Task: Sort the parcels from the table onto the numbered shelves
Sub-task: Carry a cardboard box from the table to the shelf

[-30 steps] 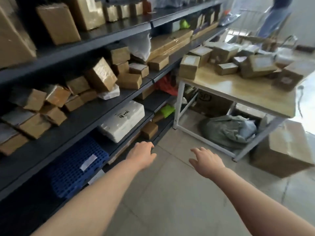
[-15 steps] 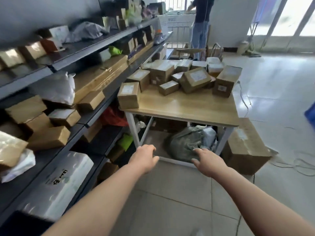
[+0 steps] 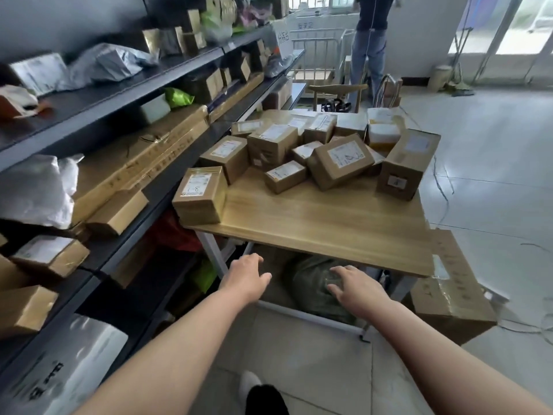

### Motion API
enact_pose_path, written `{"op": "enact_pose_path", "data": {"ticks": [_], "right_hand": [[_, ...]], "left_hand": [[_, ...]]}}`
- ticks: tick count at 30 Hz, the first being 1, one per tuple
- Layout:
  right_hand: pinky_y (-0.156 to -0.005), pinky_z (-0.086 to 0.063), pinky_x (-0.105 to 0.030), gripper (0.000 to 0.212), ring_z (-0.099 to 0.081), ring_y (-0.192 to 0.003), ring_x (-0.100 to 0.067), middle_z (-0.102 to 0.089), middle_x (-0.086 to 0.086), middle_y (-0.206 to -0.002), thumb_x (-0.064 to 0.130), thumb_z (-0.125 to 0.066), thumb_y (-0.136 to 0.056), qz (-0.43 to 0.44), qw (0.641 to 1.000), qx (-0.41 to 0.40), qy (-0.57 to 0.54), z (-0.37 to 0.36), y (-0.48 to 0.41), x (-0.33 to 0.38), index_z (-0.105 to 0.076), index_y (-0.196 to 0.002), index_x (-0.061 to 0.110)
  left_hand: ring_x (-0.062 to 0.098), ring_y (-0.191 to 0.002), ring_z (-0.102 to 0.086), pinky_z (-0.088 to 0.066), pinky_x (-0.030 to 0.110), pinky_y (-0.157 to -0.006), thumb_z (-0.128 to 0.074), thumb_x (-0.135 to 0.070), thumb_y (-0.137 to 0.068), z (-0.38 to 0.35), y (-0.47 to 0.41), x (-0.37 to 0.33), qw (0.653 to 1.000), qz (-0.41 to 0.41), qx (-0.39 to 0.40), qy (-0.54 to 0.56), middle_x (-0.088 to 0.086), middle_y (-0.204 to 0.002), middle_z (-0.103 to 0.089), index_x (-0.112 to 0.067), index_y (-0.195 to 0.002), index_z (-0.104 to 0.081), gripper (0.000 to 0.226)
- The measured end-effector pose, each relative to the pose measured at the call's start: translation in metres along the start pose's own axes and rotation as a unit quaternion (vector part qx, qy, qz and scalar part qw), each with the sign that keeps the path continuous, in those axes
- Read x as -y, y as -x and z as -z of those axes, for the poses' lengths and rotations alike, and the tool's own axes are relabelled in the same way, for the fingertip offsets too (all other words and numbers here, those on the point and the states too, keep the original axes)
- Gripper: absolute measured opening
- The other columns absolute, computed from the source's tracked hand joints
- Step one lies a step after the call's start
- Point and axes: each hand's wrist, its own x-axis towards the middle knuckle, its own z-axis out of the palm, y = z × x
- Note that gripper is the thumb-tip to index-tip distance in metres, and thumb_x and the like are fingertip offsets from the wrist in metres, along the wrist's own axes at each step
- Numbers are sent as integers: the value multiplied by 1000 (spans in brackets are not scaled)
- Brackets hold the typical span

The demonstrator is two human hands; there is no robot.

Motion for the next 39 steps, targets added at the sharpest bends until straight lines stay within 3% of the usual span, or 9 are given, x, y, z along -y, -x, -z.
{"op": "enact_pose_path", "data": {"ticks": [6, 14, 18, 24, 27, 29, 31, 34, 39], "right_hand": [[-94, -44, -37, 47, -49, -123, -24, -48, 0, -136, 44, -45, -96, 8, 1000, -5, 5, 12, -88, 25, -42, -139, 27], [-91, -45, -35, 48, -50, -120, -23, -49, 0, -136, 44, -46, -95, 49, 999, 5, 3, 31, -230, 129, -42, -140, 27], [-98, -42, -34, 48, -47, -125, -21, -48, -1, -139, 42, -47, -95, 81, 995, 27, -53, 23, -279, 186, -44, -139, 24], [-101, -40, -32, 49, -47, -126, -20, -49, -2, -139, 42, -50, -95, 101, 988, 69, -89, 14, -318, 217, -45, -139, 24], [-105, -36, -33, 53, -43, -130, -21, -45, -3, -144, 41, -48, -96, 84, 988, 49, -121, 16, -338, 225, -36, -145, 22], [-107, -33, -34, 58, -40, -134, -23, -40, -5, -148, 41, -45, -97, 70, 986, 49, -143, 15, -348, 234, -28, -149, 20], [-108, -31, -34, 63, -37, -136, -24, -36, -7, -151, 40, -44, -97, 66, 983, 62, -157, 12, -355, 244, -20, -151, 17], [-107, -31, -32, 66, -38, -135, -25, -36, -8, -151, 34, -48, -97, 57, 974, 99, -196, 6, -359, 249, -16, -152, 15], [-91, -41, -25, 63, -48, -117, -11, -44, 4, -145, 27, -52, -96, 6, 927, 135, -349, 3, -347, 229, -22, -151, 25]], "left_hand": [[25, -130, -42, -39, 38, -105, -55, -37, -94, 37, -94, 20, 1000, -4, -23, 1, 5, -143, -45, -15, -139, -44, 51], [24, -128, -41, -41, 39, -100, -56, -37, -93, 106, -219, 104, 996, 72, -52, 26, 2, -143, -42, -18, -138, -43, 50], [29, -127, -38, -40, 42, -97, -54, -33, -94, 126, -262, 152, 986, 142, -84, 3, 4, -145, -37, -16, -139, -39, 50], [31, -134, -40, -38, 43, -106, -62, -37, -91, 125, -296, 188, 972, 220, -31, 77, 10, -151, -38, -15, -154, -14, 82], [27, -130, -44, -41, 37, -96, -77, -37, -77, 120, -296, 188, 963, 233, -20, 132, 7, -146, -42, -15, -150, -25, 93], [24, -121, -51, -42, 32, -83, -83, -36, -69, 115, -292, 184, 960, 232, 12, 153, 4, -137, -49, -17, -142, -37, 88], [20, -110, -56, -47, 32, -83, -82, -35, -69, 112, -291, 180, 958, 225, 23, 177, 0, -127, -56, -23, -132, -44, 75], [17, -103, -58, -49, 35, -87, -77, -30, -76, 107, -292, 173, 949, 224, 3, 223, -4, -119, -61, -26, -126, -45, 60], [7, -92, -53, -42, 23, -78, -81, -25, -74, 97, -281, 159, 935, 227, -18, 271, -11, -115, -58, -30, -133, -40, 72]]}}
